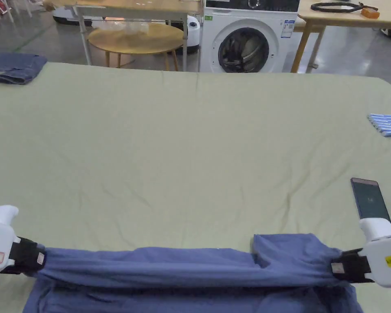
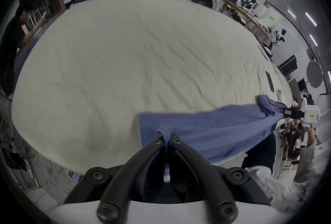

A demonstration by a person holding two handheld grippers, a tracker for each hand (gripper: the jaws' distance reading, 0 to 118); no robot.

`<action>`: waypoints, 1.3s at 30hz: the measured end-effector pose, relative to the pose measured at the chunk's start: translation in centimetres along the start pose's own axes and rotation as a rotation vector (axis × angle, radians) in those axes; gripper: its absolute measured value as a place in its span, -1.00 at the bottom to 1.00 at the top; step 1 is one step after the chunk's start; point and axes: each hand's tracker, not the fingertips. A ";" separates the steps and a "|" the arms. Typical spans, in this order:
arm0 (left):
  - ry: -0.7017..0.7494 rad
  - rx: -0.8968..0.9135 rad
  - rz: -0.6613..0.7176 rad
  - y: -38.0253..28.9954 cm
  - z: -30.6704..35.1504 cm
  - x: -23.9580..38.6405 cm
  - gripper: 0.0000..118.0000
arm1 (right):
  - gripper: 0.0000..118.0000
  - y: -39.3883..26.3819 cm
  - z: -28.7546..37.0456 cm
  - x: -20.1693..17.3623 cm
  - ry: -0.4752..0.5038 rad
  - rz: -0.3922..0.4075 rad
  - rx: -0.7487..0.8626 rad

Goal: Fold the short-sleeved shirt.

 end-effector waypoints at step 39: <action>-0.380 -0.108 0.477 0.0 -3.2 -10.6 0.65 | -1.00 3.8 -2.0 -7.8 0.052 0.169 0.057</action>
